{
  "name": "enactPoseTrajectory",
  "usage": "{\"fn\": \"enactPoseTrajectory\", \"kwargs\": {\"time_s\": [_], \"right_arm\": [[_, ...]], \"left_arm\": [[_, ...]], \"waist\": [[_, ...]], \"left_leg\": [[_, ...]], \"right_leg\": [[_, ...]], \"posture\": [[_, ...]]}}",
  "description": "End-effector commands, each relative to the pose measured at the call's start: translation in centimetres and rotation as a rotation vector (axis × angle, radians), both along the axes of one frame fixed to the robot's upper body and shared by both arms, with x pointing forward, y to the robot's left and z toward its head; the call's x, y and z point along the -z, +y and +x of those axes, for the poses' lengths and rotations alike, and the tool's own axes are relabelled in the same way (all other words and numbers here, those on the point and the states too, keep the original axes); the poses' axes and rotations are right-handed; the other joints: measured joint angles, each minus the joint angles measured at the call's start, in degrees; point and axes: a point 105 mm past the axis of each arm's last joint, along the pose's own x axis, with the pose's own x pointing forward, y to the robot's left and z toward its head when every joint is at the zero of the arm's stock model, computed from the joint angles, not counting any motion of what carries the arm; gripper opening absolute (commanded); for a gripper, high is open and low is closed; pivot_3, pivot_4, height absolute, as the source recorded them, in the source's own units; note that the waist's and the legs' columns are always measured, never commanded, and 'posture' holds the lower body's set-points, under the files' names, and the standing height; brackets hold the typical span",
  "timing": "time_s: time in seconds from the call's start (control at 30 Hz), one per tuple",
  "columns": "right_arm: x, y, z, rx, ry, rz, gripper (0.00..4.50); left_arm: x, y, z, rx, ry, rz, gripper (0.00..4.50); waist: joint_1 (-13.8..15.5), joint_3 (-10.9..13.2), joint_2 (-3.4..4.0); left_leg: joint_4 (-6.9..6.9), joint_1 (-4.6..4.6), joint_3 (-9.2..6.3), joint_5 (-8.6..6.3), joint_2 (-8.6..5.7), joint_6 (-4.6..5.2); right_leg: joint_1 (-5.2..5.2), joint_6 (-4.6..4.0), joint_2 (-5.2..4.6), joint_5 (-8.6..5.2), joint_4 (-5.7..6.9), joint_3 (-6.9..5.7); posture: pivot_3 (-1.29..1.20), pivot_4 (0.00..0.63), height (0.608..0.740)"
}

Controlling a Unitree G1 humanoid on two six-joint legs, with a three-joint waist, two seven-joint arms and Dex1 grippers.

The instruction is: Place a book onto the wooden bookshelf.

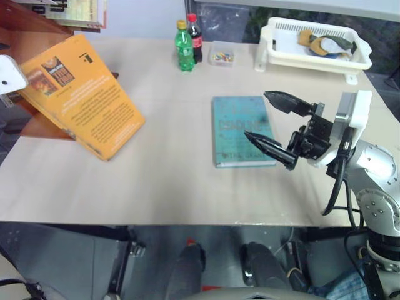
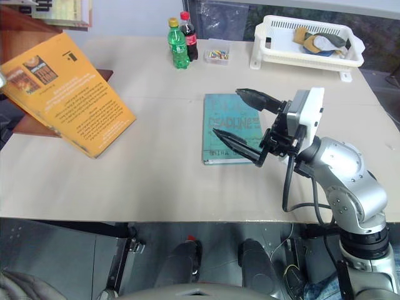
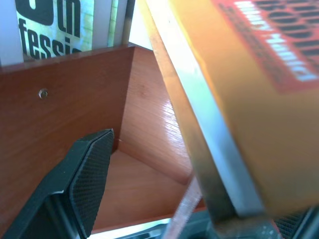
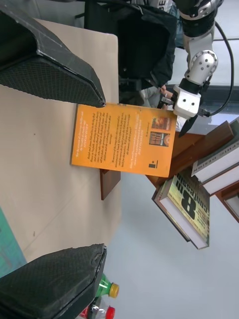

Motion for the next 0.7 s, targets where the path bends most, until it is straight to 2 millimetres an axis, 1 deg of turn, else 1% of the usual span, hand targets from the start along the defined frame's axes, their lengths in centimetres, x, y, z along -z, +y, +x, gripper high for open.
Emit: {"fn": "enactPoseTrajectory", "kwargs": {"time_s": [0.03, 0.1, 0.33, 0.43, 0.57, 0.6, 0.63, 0.67, 0.7], "right_arm": [[-1.3, -0.5, -0.6, 0.007, -0.067, 0.009, 4.5], [-1.4, -0.6, -0.5, 0.008, -0.068, 0.007, 4.5], [-1.4, -0.6, -0.4, 0.001, -0.067, 0.002, 4.5], [-1.4, -0.4, -0.4, -0.012, -0.066, 0.002, 4.5], [-1.5, -0.4, -0.3, -0.027, -0.066, -0.004, 4.5], [-1.5, -0.3, -0.3, -0.032, -0.066, -0.006, 4.5], [-1.5, -0.3, -0.3, -0.035, -0.067, -0.007, 4.5], [-1.6, -0.3, -0.3, -0.037, -0.068, -0.009, 4.5], [-1.6, -0.3, -0.3, -0.038, -0.068, -0.011, 4.5]], "left_arm": [[-1.2, 0.7, -1.4, 0.018, -0.088, -0.124, 4.41], [-1.1, 1.2, -1.9, 0.02, -0.109, -0.188, 4.41], [0.4, 4.1, -5.4, 0.026, -0.195, -0.54, 4.41], [2.0, 5.3, -6.8, 0.026, -0.205, -0.712, 4.41], [4.6, 6.6, -8.6, 0.025, -0.197, -0.968, 4.41], [5.8, 6.9, -9.0, 0.02, -0.178, -1.056, 4.41], [6.7, 7.0, -9.2, 0.02, -0.163, -1.115, 4.41], [7.9, 6.9, -9.3, 0.036, -0.143, -1.212, 4.41], [8.7, 6.7, -9.3, 0.049, -0.133, -1.276, 4.41]], "waist": [[0.0, 0.0, 0.0], [0.0, 0.0, 0.0], [-0.2, -0.01, 0.01], [-0.11, -0.01, 0.01], [-0.1, -0.03, -0.02], [-0.09, -0.04, -0.03], [-0.04, -0.03, -0.01], [0.05, -0.03, -0.02], [0.14, -0.05, 0.07]], "left_leg": [[0.0, 0.0, 0.0, 0.0, -0.01, 0.0], [0.0, 0.01, 0.0, 0.0, 0.0, 0.0], [0.01, 0.05, 0.01, 0.0, 0.03, 0.0], [0.02, 0.06, -0.02, 0.0, 0.04, 0.0], [0.03, 0.08, -0.02, 0.0, 0.06, 0.0], [0.03, 0.08, -0.04, 0.0, 0.07, 0.0], [0.03, 0.09, -0.03, 0.0, 0.07, 0.0], [0.03, 0.1, -0.03, 0.0, 0.08, 0.0], [0.03, 0.09, -0.06, 0.0, 0.1, 0.0]], "right_leg": [[0.0, 0.0, -0.01, 0.0, 0.0, 0.0], [0.0, 0.0, -0.01, 0.0, 0.0, 0.0], [0.0, -0.01, 0.01, 0.0, 0.06, 0.01], [0.0, -0.01, 0.01, 0.0, 0.08, -0.02], [0.02, -0.01, -0.01, 0.0, 0.09, 0.0], [0.02, -0.01, 0.0, 0.0, 0.1, -0.01], [0.02, -0.01, 0.0, 0.0, 0.1, -0.01], [0.02, -0.02, -0.01, 0.0, 0.12, -0.01], [0.02, -0.02, -0.01, 0.0, 0.12, -0.03]], "posture": [[0.0, 0.15, 0.74], [0.0, 0.15, 0.74], [0.0, 0.15, 0.74], [0.0, 0.15, 0.74], [0.0, 0.15, 0.74], [0.0, 0.15, 0.74], [0.0, 0.15, 0.74], [0.0, 0.15, 0.74], [0.0, 0.15, 0.74]]}}
